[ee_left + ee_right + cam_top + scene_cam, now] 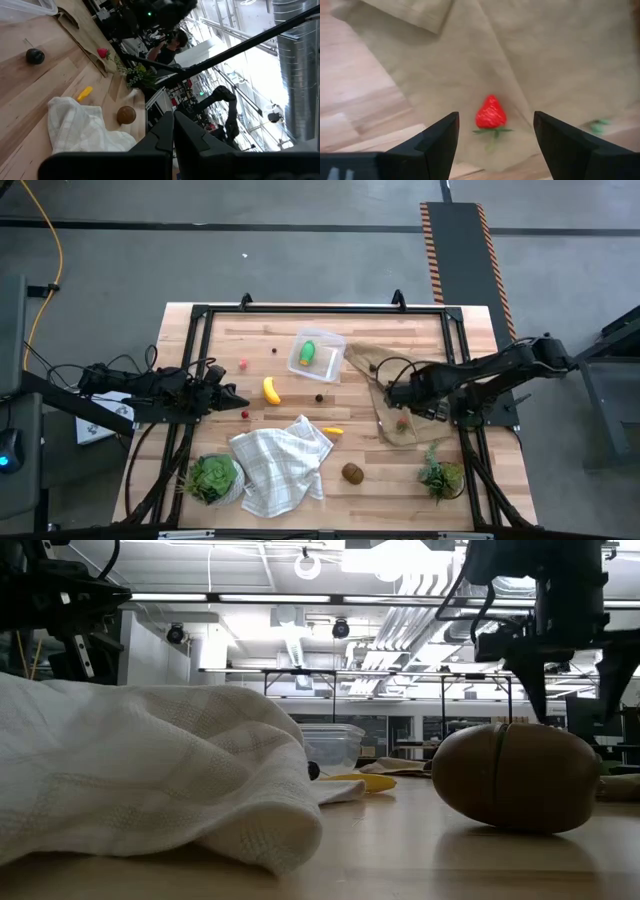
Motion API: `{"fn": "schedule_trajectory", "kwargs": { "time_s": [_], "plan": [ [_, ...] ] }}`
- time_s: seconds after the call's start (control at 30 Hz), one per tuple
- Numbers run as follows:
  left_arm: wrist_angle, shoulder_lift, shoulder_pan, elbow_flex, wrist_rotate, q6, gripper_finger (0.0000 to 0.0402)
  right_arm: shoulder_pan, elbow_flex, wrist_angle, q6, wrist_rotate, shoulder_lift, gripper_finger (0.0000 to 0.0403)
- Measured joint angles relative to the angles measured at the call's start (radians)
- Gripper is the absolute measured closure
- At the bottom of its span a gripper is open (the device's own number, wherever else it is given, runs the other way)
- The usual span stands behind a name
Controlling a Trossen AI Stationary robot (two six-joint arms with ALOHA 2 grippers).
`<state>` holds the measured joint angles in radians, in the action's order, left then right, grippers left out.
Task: Pick and placing Produce into tupperware
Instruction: Put the red strawberry into the transparent bin
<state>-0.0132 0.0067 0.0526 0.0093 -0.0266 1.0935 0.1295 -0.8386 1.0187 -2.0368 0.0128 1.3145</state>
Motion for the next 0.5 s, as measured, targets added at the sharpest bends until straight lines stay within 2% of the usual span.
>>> {"fn": "schedule_trajectory", "kwargs": {
  "time_s": [0.2,0.3,0.5],
  "plan": [
    [-0.006,0.0,0.0,0.0,-0.032,0.009,0.0401,-0.011,0.109,-0.174,-0.031,0.035,-0.048,0.0155],
    [-0.007,0.0,0.0,0.0,-0.04,0.01,0.0401,0.008,0.124,-0.183,-0.055,0.072,-0.044,0.0155],
    [-0.008,0.0,0.0,0.0,-0.041,0.008,0.0401,0.042,0.125,-0.192,-0.107,0.075,-0.044,0.0155]
  ]
}}
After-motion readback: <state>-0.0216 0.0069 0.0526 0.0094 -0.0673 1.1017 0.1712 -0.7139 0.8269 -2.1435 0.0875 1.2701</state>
